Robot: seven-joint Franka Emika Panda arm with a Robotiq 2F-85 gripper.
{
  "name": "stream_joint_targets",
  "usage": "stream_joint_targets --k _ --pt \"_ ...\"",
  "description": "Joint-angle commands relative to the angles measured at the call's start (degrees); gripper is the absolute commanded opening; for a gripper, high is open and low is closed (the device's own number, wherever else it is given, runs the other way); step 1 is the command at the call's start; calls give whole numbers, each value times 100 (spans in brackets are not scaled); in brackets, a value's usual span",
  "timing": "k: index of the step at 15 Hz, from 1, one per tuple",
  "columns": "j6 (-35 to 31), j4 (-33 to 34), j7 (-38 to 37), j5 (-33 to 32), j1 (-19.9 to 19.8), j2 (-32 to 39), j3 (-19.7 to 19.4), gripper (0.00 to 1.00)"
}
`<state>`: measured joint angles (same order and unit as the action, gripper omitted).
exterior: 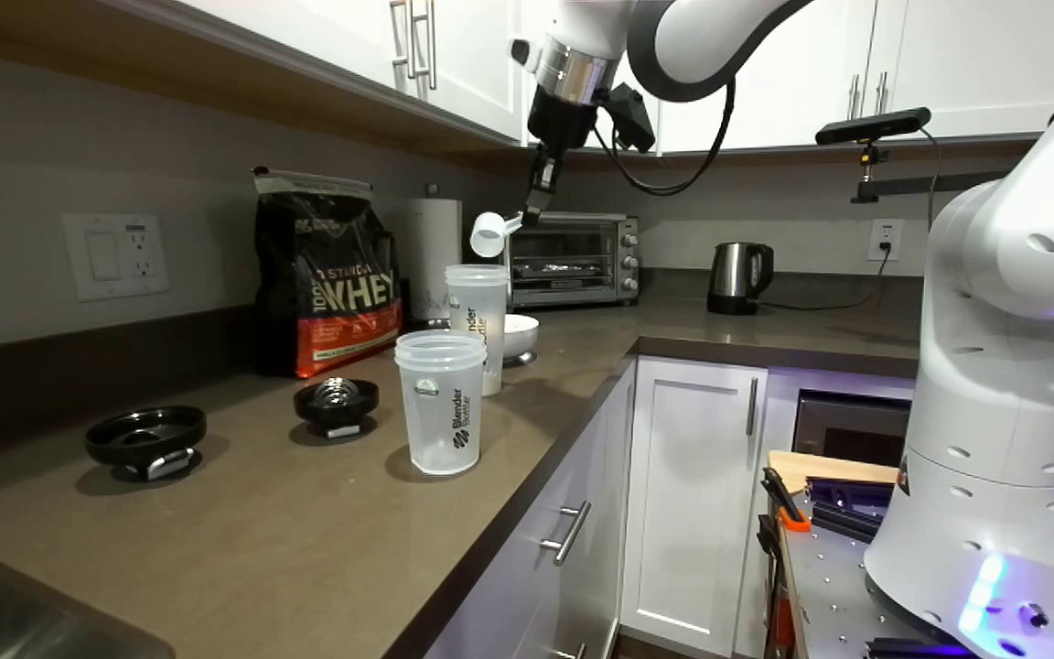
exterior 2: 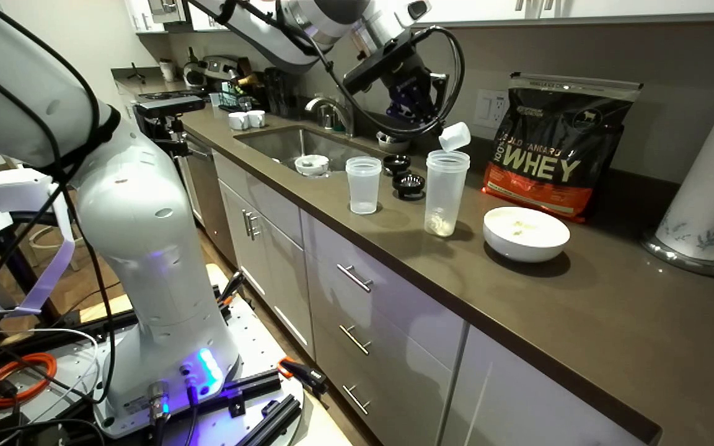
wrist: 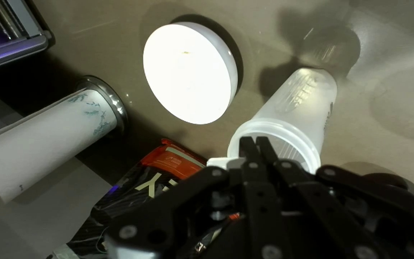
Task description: Scoop some powder from the bowl into the bigger cup
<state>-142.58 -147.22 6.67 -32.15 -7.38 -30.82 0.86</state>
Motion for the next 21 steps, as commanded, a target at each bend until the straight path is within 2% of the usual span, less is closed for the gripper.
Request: stream_joint_targets --k 1,2,12,21 --pt "14 9 8 9 7 -1 -3 3" --pt "14 9 7 9 7 -1 -3 1" --pt "211 180 226 876 156 205 -391 1" --pt "177 413 144 1282 136 247 -452 1"
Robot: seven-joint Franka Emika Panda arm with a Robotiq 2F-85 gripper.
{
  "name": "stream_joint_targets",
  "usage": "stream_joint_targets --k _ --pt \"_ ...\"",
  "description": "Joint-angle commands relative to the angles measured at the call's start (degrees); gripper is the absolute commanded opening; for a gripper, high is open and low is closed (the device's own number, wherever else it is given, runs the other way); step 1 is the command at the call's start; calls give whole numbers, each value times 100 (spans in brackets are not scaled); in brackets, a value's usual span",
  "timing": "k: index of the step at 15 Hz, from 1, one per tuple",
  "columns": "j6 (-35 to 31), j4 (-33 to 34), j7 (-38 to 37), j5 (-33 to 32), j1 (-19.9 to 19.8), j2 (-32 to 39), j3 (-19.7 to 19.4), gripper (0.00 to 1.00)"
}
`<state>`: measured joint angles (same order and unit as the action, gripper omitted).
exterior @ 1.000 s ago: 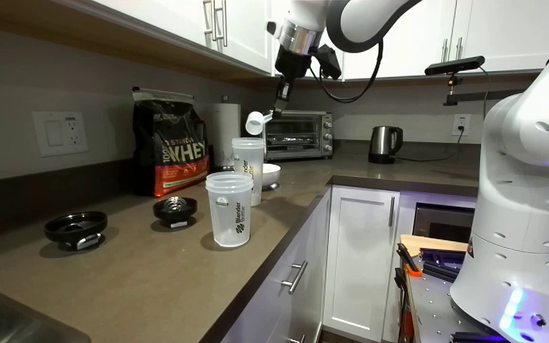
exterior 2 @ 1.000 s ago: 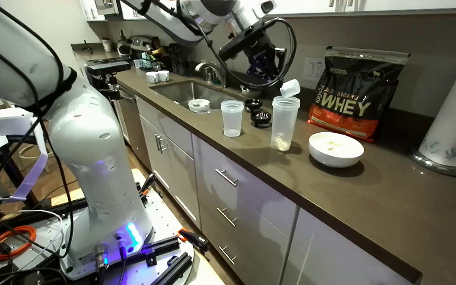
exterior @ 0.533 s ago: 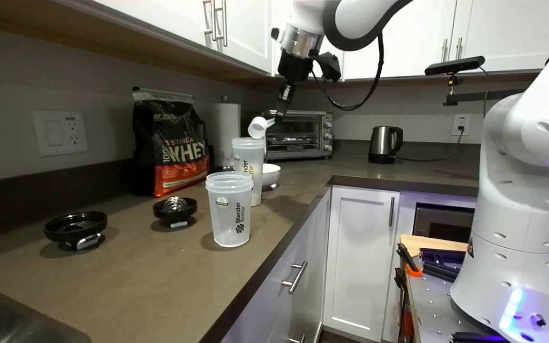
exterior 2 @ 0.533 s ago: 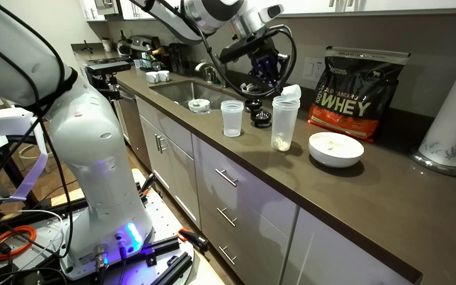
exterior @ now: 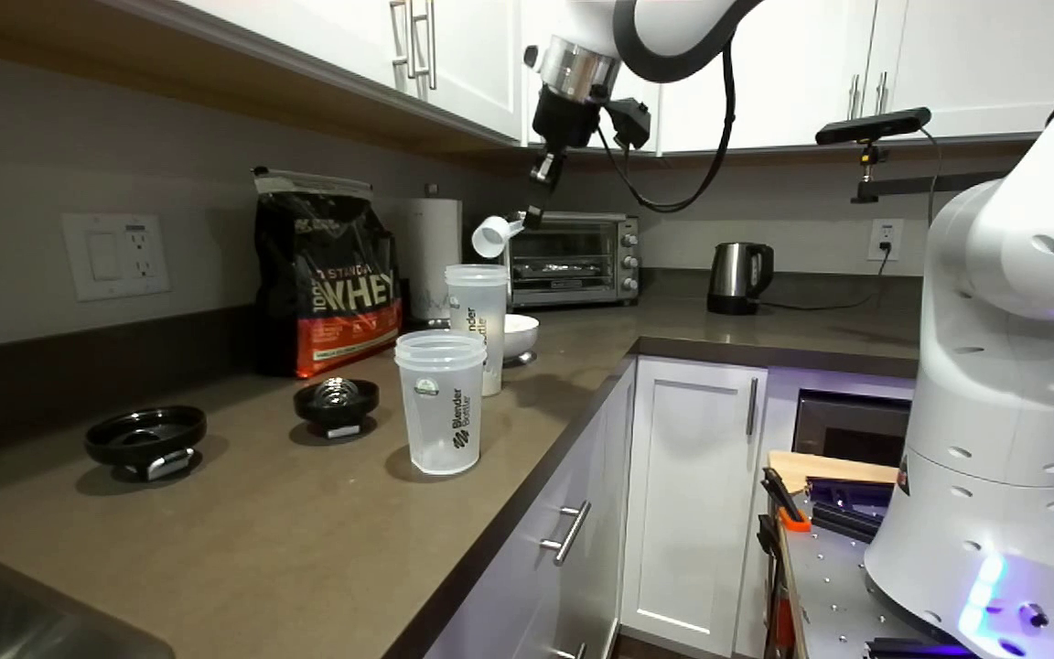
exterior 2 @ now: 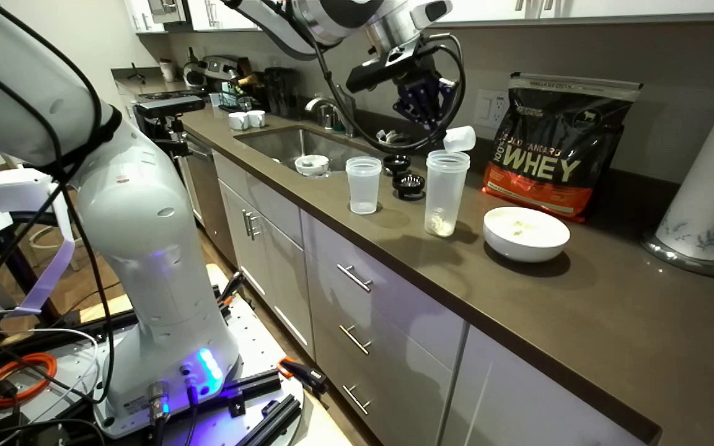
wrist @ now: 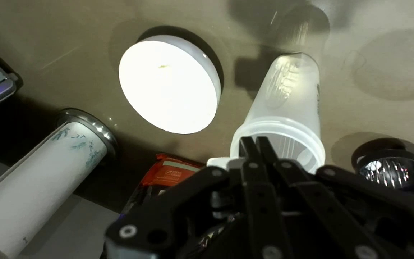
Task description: Scoop some powder from the bowl into the bigger cup
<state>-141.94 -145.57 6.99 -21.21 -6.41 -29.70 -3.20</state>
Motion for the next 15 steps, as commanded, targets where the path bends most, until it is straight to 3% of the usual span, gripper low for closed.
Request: stream_joint_targets --k 1,15 --pt "103 307 97 194 8 202 -57 1" --pt "78 1199 -83 60 -257 1542 -389 1"
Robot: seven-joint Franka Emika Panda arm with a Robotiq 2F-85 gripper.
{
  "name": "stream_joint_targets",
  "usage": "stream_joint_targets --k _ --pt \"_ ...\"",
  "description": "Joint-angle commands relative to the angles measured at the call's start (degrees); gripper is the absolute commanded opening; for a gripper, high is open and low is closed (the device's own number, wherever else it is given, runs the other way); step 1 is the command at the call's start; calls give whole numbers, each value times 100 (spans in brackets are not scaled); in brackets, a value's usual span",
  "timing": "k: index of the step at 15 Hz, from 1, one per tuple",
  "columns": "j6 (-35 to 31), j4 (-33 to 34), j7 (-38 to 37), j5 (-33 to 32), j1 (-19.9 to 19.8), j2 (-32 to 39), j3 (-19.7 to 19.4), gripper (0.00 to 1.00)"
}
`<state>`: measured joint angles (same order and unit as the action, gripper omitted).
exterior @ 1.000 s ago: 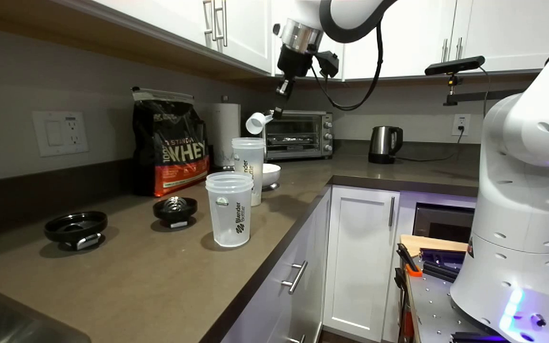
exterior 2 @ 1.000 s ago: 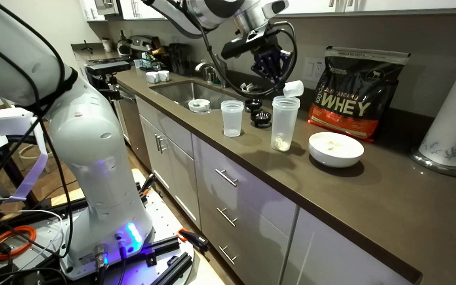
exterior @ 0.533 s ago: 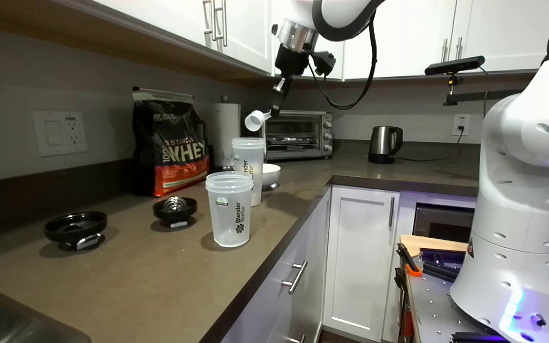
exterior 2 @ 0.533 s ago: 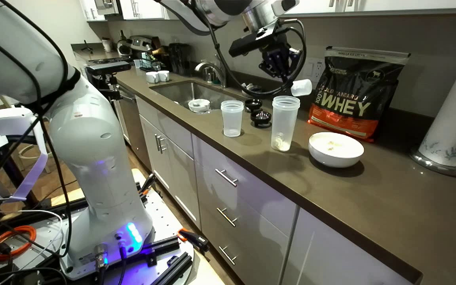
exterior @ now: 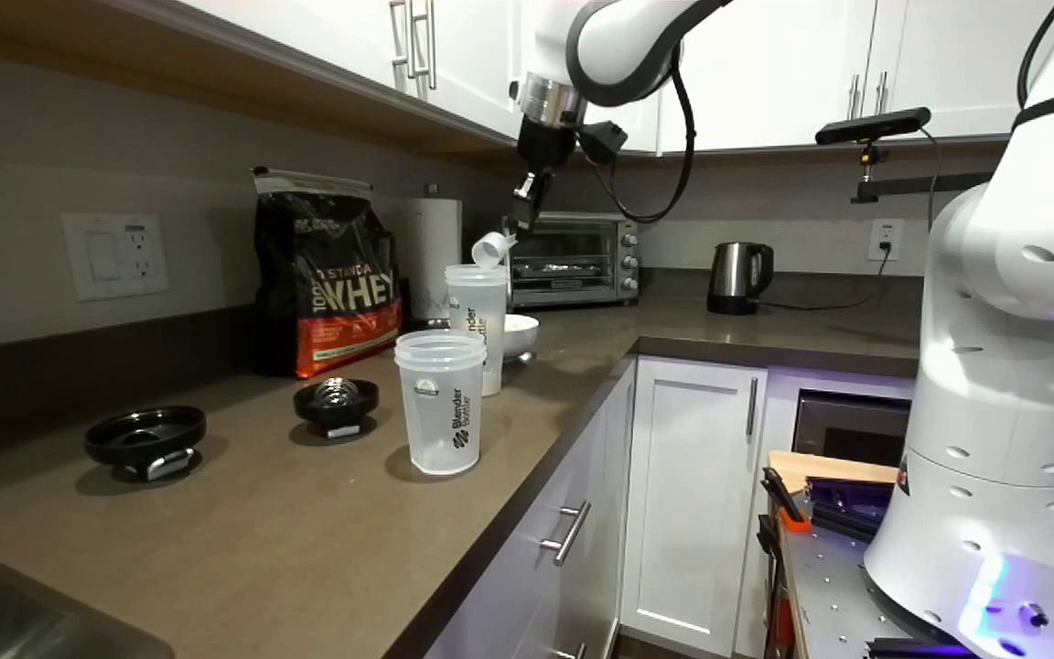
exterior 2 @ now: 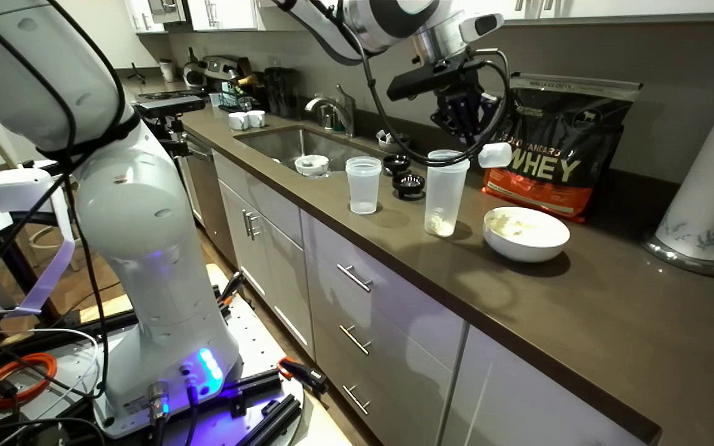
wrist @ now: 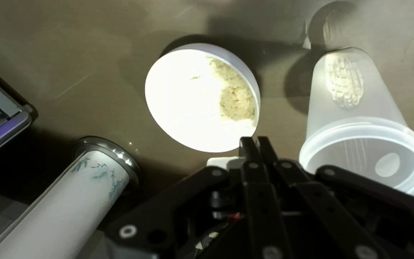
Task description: Scoop some powder from the bowl into the bigger cup
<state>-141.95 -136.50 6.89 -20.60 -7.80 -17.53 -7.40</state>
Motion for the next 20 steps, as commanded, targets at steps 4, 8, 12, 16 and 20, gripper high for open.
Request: stream_joint_targets --k 4,8,12,16,20 --pt "111 435 -82 -4 -198 616 -31 1" --pt "132 527 -80 65 -230 862 -144 1" --pt "104 598 -96 146 -254 1110 -254 1" --pt "53 654 -103 201 -252 1318 -337 1" --pt "22 730 -129 229 -251 1490 -375 1"
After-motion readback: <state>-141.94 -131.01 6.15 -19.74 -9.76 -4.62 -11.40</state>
